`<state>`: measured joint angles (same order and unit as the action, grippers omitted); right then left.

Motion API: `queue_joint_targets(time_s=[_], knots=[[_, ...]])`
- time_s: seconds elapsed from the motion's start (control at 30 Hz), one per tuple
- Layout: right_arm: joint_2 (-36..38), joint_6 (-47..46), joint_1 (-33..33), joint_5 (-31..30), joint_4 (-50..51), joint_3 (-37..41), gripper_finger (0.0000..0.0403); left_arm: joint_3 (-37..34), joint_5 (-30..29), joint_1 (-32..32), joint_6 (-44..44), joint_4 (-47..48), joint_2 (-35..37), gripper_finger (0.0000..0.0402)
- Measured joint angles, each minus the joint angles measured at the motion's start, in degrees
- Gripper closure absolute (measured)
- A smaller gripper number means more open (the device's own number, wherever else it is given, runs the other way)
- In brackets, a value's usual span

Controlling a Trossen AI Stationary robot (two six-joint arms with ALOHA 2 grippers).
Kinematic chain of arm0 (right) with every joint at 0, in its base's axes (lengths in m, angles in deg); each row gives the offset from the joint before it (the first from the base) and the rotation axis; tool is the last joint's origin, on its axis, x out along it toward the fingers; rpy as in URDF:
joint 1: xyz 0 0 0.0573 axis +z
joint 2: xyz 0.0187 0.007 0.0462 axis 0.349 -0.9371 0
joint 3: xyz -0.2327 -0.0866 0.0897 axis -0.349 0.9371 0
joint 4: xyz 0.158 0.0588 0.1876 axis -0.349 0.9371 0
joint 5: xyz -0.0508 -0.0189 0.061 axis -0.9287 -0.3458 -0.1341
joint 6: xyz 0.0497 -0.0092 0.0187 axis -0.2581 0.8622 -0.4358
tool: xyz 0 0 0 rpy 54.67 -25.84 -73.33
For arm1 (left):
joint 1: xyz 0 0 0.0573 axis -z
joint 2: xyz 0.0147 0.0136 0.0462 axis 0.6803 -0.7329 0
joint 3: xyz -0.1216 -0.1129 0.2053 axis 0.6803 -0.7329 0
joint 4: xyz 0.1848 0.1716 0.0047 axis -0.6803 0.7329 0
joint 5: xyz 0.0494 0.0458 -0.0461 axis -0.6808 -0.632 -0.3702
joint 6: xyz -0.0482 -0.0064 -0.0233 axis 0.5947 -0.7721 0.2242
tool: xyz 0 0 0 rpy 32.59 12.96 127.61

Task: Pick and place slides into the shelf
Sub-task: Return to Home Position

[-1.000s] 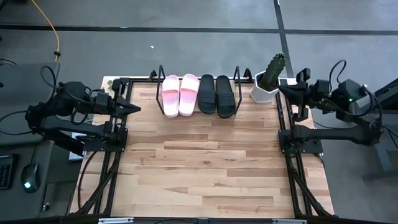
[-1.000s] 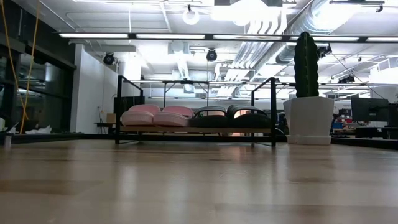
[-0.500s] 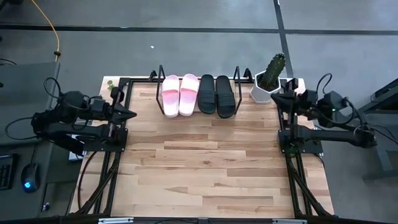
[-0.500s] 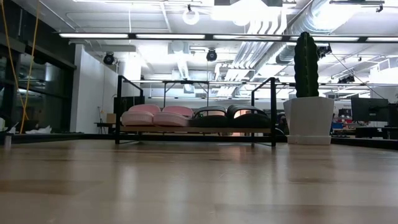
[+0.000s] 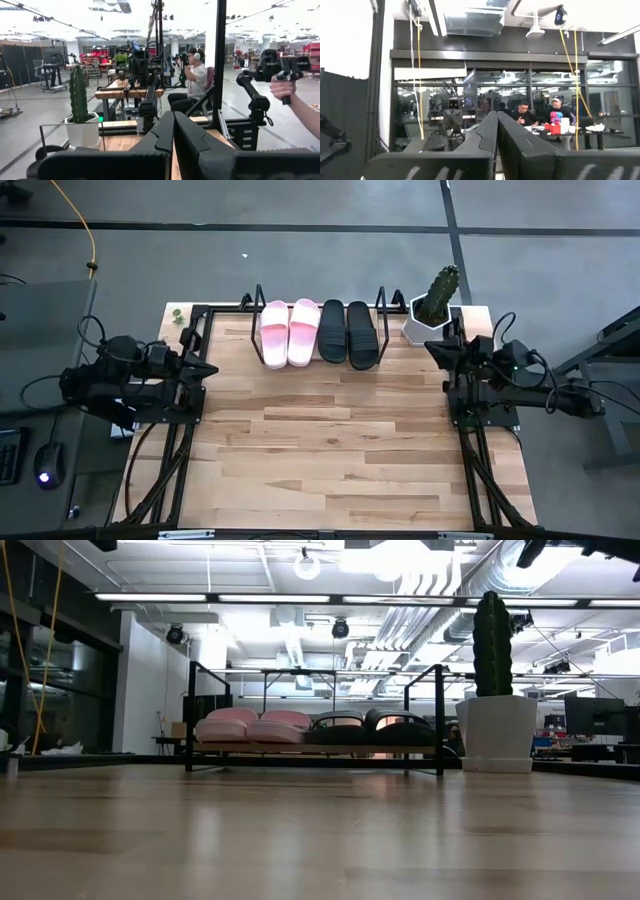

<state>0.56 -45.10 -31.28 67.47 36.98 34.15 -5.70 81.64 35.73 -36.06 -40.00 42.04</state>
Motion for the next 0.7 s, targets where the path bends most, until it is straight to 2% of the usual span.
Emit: queue_joint_targets(time_s=[0.13, 0.33, 0.47, 0.7], knots=[[-0.02, -0.53, 0.02, 1.55, -2.14, 2.25, 0.0403, -2.86, 0.40, 0.02, 0.24, -3.79, 1.45, 0.0399], [-0.04, -1.82, 0.02, 1.40, -13.37, 10.17, 0.0403, -7.92, 0.44, 0.02, 0.91, -8.60, 2.65, 0.0399], [0.00, -2.50, 0.02, 0.88, -20.49, 15.16, 0.0403, -9.98, 0.42, 0.02, 1.44, -9.53, 2.65, 0.0399], [-0.02, -2.96, 0.02, -0.06, -24.59, 19.44, 0.0403, -11.11, 0.42, 0.02, 1.51, -9.58, 2.65, 0.0399]])
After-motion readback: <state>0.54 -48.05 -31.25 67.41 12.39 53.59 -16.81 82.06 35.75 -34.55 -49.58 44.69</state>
